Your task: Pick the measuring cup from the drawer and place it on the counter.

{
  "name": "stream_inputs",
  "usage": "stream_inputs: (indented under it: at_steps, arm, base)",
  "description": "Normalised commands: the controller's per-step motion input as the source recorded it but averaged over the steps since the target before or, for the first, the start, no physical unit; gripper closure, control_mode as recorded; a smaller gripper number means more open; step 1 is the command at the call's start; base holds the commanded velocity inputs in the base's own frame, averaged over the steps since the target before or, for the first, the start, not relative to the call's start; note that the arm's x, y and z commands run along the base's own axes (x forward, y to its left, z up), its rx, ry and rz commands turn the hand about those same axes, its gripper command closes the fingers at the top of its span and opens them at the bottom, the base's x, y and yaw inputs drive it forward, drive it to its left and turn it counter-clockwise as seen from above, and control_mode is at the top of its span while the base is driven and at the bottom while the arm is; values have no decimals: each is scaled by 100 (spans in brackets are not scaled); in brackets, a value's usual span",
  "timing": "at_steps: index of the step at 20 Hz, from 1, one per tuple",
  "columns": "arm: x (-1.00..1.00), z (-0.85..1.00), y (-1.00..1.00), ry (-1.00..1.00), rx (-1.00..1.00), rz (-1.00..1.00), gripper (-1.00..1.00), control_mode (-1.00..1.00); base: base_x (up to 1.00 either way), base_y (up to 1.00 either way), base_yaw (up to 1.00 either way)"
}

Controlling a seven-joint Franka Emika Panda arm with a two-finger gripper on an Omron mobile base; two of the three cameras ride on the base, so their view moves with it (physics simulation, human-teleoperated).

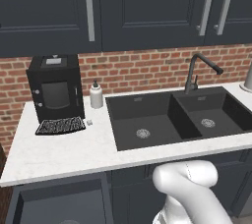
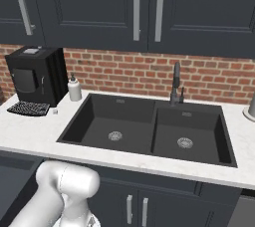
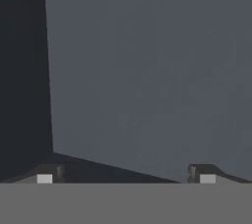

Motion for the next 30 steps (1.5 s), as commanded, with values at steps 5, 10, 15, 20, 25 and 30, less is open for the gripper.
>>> stream_inputs:
  at_steps: [5, 10, 15, 20, 25, 30]
  arm:
    - [59, 65, -17, -24, 0, 0, -100, -100]
    - [64, 54, -19, -24, 0, 0, -100, -100]
    - [50, 30, -6, -24, -4, 0, -100, -100]
    - [36, 14, -21, -19, -4, -7, -100, -100]
    - [-2, -6, -25, -8, 0, -4, -100, -100]
    - [-56, -15, -17, 11, 6, 0, -100, -100]
  base:
    - [0, 0, 0]
    - [0, 0, 0]
    - [0, 0, 0]
    - [0, 0, 0]
    - [0, 0, 0]
    - [0, 0, 0]
